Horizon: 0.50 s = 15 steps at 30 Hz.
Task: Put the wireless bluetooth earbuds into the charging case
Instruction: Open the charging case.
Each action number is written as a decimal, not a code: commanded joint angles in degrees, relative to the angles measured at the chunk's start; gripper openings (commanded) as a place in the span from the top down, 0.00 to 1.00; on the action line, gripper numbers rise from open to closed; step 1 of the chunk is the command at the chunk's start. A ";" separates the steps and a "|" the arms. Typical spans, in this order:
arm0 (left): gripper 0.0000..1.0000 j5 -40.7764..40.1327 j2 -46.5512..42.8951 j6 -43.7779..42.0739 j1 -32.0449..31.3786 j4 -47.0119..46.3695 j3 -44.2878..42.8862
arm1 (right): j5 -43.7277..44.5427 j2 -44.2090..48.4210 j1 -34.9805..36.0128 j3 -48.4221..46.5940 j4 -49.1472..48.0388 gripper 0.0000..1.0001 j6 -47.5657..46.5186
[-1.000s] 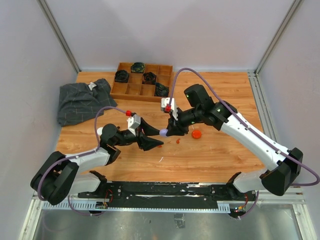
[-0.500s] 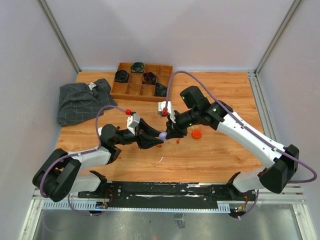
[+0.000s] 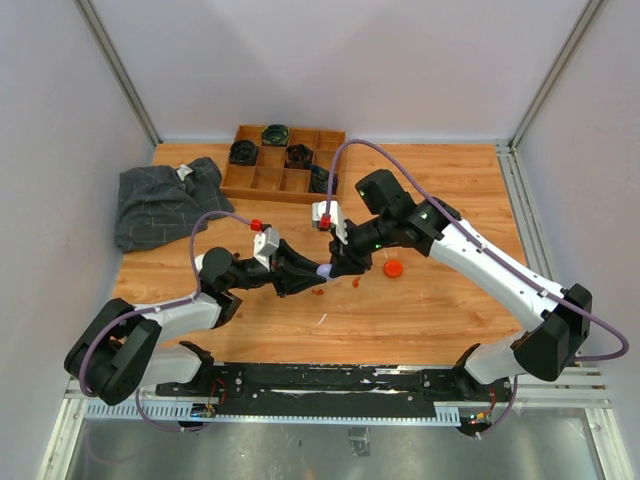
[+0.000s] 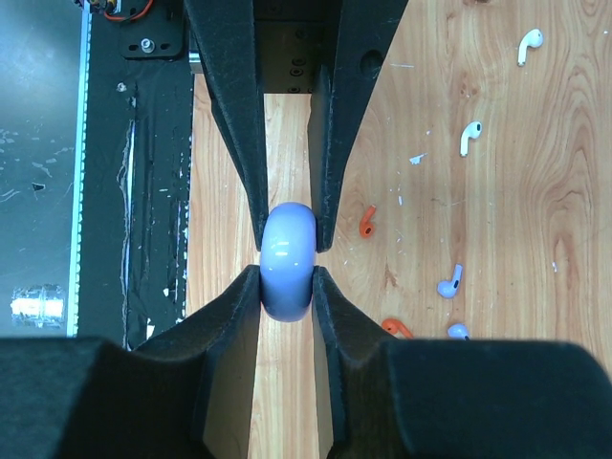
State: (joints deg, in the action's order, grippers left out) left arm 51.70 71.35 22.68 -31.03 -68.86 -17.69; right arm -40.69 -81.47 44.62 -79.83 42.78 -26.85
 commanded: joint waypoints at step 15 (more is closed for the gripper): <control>0.62 0.87 -3.05 0.31 0.18 -2.77 1.58 | -0.67 0.16 1.80 -1.90 -3.26 0.99 0.22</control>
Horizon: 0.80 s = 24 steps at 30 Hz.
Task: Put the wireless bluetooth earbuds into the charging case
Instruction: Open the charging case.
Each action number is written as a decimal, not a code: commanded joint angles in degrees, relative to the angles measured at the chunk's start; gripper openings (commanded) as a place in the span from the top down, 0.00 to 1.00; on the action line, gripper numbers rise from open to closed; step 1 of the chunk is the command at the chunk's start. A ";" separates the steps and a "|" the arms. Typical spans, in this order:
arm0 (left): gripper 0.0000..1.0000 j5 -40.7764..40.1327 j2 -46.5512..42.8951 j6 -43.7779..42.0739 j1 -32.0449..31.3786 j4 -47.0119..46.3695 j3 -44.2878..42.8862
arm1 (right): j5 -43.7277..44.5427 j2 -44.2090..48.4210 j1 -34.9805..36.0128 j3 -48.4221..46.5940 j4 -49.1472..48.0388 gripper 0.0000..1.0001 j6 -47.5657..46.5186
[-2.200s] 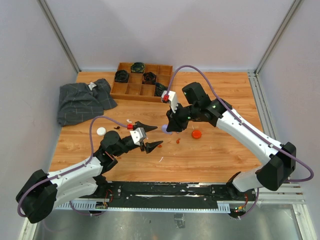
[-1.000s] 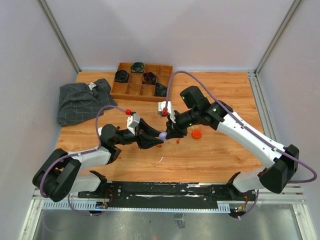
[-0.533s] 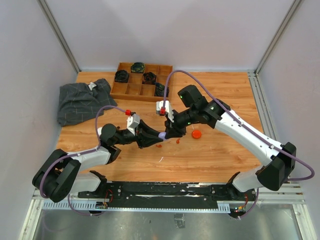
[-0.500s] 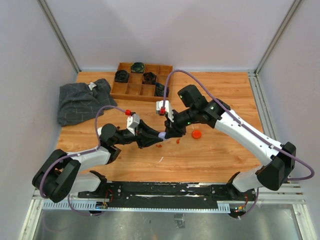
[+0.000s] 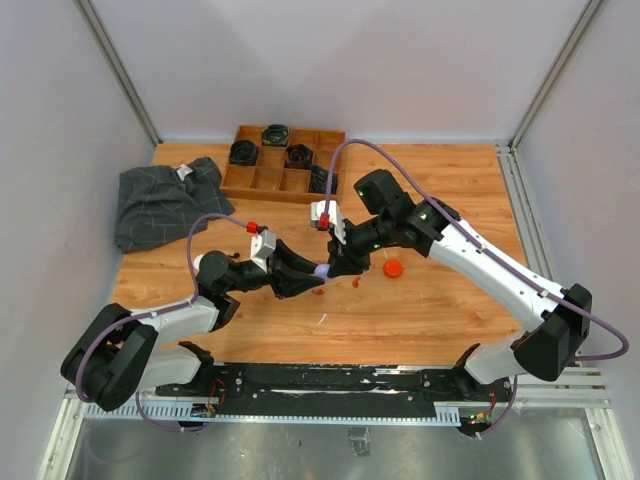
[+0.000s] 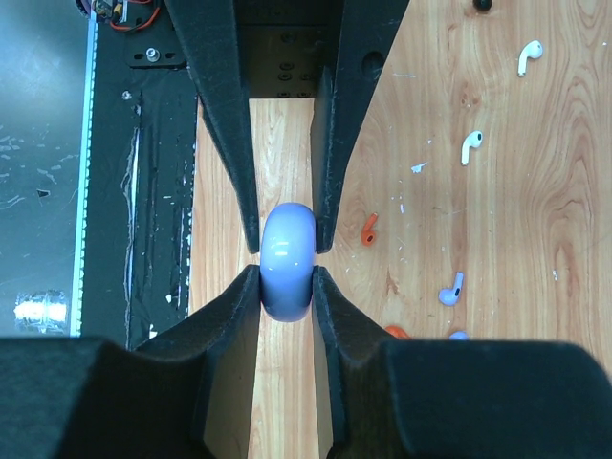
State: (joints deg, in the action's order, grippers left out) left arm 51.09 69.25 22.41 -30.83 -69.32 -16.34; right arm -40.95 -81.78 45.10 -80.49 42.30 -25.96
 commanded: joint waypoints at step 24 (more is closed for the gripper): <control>1.00 -11.12 -4.95 -2.01 -0.06 -5.17 5.82 | 6.84 5.21 2.50 2.10 -8.69 0.67 0.33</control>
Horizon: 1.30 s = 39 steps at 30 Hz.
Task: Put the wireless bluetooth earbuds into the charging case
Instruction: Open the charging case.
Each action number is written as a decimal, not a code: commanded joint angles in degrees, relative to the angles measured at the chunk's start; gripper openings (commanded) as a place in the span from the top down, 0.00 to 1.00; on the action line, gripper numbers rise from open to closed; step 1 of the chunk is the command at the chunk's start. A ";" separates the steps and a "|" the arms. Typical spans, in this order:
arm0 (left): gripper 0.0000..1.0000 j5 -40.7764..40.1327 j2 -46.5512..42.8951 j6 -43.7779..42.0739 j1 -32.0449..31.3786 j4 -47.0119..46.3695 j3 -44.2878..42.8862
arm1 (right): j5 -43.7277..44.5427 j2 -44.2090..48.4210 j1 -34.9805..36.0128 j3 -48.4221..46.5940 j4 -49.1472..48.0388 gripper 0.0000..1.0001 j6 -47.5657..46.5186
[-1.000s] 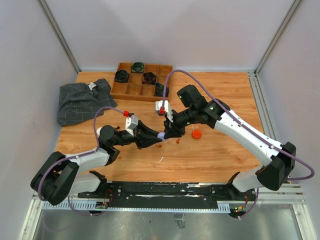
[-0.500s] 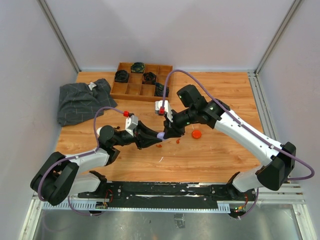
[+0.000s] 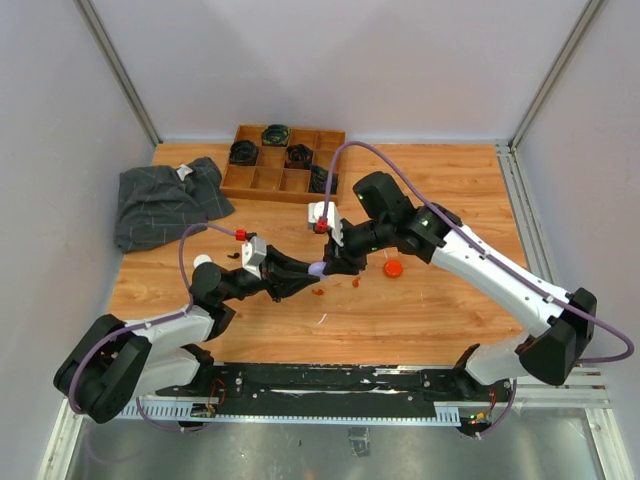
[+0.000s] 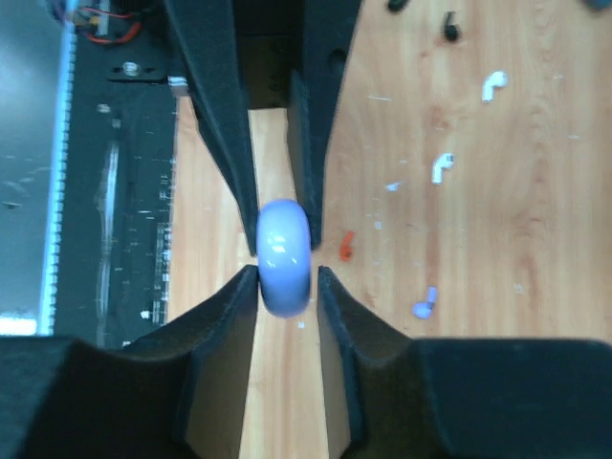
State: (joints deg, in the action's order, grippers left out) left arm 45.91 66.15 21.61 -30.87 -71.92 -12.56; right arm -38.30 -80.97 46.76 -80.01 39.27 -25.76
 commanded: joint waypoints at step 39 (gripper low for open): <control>1.00 -3.51 -6.50 -3.70 -0.06 -0.13 3.06 | 13.86 7.73 1.75 11.36 -21.79 0.42 3.84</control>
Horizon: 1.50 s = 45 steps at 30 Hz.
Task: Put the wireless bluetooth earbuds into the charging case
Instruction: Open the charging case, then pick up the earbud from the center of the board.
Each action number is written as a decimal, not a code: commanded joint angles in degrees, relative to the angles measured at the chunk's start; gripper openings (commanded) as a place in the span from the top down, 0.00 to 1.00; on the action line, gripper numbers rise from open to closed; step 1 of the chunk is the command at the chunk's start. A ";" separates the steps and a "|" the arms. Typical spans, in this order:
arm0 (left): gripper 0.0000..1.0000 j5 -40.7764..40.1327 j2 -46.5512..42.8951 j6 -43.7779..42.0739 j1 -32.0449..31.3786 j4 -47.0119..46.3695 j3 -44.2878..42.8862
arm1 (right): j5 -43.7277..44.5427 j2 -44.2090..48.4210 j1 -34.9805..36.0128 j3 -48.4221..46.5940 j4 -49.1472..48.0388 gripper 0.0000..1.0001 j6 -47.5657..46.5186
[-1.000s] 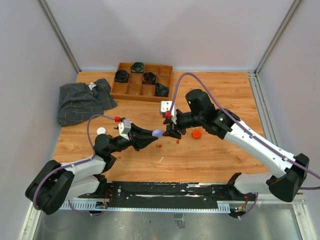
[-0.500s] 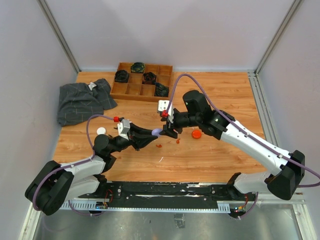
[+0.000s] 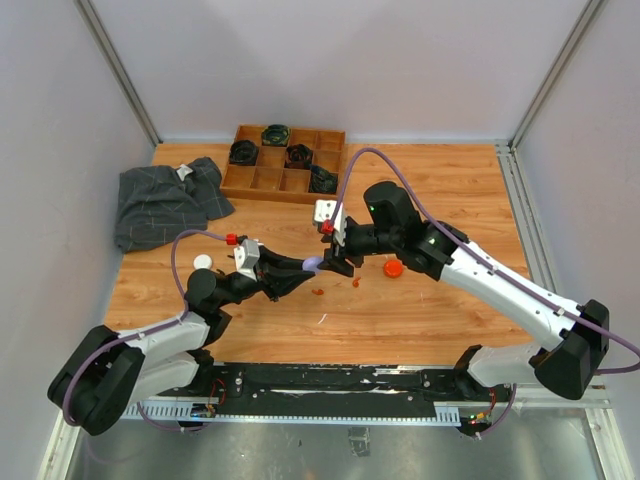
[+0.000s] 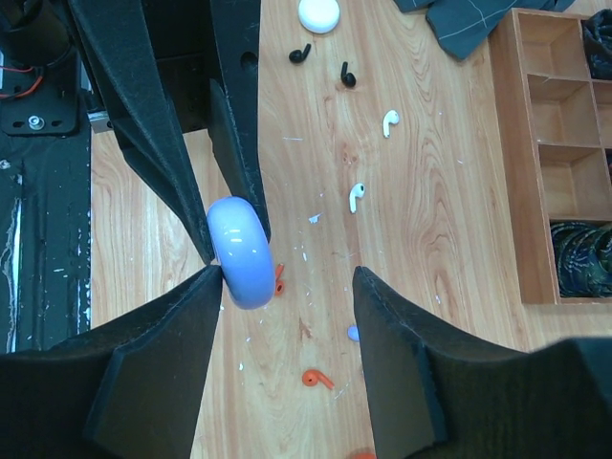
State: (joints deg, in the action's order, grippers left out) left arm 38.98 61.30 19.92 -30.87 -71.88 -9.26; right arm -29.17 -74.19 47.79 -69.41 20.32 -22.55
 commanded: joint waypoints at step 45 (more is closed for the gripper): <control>1.00 -19.16 -16.57 -10.29 1.96 10.30 11.43 | 21.03 -20.58 -8.51 -3.90 8.98 0.48 16.48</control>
State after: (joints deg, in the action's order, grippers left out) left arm 22.50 44.56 11.51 -29.36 -61.19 -0.67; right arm -10.50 -91.20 39.72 -70.24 28.32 -7.42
